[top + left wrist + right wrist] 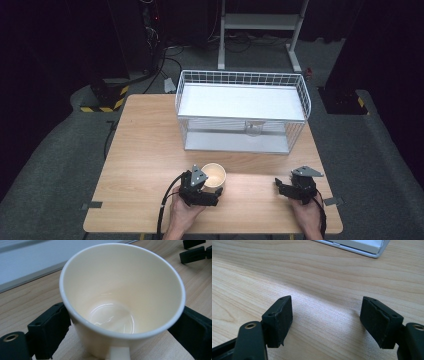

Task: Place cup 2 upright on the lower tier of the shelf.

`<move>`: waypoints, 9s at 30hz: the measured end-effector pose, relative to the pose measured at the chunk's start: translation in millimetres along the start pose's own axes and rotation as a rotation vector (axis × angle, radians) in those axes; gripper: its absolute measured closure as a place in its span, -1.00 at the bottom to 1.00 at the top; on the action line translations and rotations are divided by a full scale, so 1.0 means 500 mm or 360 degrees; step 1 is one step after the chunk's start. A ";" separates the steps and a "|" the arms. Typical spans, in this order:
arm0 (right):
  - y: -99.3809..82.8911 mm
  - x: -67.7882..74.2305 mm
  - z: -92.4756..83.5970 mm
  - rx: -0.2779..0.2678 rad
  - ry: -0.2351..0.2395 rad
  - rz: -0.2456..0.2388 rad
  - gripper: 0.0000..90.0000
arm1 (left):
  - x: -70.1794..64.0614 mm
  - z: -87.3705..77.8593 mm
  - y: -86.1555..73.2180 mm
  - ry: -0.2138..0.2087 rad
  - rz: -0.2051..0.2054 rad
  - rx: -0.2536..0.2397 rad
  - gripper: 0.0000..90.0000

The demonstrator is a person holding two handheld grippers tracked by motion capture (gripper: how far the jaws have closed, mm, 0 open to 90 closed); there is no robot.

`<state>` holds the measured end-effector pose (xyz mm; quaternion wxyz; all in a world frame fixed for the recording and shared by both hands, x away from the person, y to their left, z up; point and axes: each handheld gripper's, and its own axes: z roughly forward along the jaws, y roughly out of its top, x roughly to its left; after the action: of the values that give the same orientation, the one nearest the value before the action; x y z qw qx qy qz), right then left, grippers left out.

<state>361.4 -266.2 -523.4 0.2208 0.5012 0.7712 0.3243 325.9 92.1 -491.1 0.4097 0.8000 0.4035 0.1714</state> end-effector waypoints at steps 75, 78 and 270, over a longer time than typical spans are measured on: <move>0.000 0.000 0.000 0.0000 0.0001 0.0001 -0.41 | 0.007 0.020 0.052 0.0068 0.0070 -0.0017 -0.79; 0.000 0.000 0.000 0.0000 0.0000 0.0001 -0.41 | 0.009 0.025 0.060 0.0064 0.0073 -0.0002 -0.79; 0.000 0.000 0.000 0.0000 -0.0001 0.0008 -0.42 | 0.156 0.215 0.169 0.0360 -0.0194 0.0015 -0.24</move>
<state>361.4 -266.0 -523.4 0.2202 0.5033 0.7700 0.3246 481.6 69.3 -493.5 0.3675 0.7515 0.4958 0.2333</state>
